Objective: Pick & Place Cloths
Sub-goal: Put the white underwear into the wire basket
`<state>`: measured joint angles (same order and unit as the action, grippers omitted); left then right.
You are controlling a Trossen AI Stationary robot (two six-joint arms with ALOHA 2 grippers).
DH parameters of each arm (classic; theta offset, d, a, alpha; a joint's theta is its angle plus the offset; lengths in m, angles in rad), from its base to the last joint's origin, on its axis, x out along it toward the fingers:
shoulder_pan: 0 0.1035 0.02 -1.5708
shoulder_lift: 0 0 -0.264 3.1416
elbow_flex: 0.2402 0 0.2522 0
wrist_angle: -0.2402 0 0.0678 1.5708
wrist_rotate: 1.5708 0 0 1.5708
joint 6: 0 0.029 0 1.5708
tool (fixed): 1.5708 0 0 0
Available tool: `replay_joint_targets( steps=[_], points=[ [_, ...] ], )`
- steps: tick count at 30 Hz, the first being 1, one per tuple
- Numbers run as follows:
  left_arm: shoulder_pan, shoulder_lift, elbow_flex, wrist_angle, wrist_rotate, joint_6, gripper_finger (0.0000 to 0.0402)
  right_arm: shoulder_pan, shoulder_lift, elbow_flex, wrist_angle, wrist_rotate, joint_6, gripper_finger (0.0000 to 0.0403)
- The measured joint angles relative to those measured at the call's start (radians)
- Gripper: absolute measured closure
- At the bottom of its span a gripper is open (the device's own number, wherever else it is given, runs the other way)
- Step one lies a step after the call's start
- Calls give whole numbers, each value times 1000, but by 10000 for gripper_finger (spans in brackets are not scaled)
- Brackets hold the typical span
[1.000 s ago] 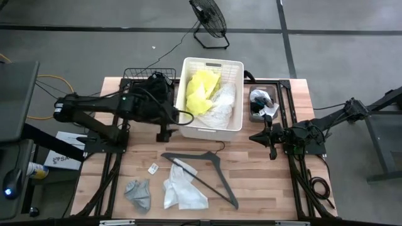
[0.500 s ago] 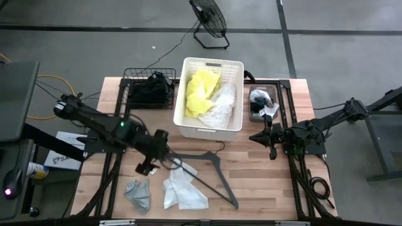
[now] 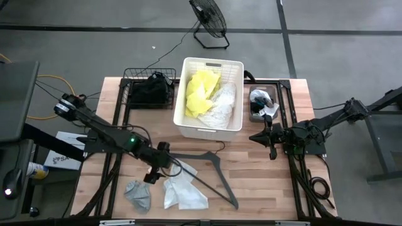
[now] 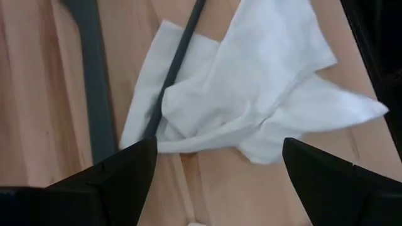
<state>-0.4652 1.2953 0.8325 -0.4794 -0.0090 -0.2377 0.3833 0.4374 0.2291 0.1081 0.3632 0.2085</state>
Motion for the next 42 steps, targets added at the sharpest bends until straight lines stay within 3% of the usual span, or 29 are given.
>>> replay_joint_targets(
  steps=[10,22,35,38,42],
  points=[
    [-62,21,-41,149,-60,24,67,0,0,0,0,0,0,401],
    [-187,220,-7,208,-217,-29,67,0,0,0,-1,0,0,400],
    [-196,364,23,230,-188,-21,69,0,0,0,0,0,0,400],
    [-196,378,25,232,-186,-18,90,0,0,0,0,0,0,400],
    [-197,382,25,232,-183,-18,151,0,0,0,0,0,0,400]
  ],
)
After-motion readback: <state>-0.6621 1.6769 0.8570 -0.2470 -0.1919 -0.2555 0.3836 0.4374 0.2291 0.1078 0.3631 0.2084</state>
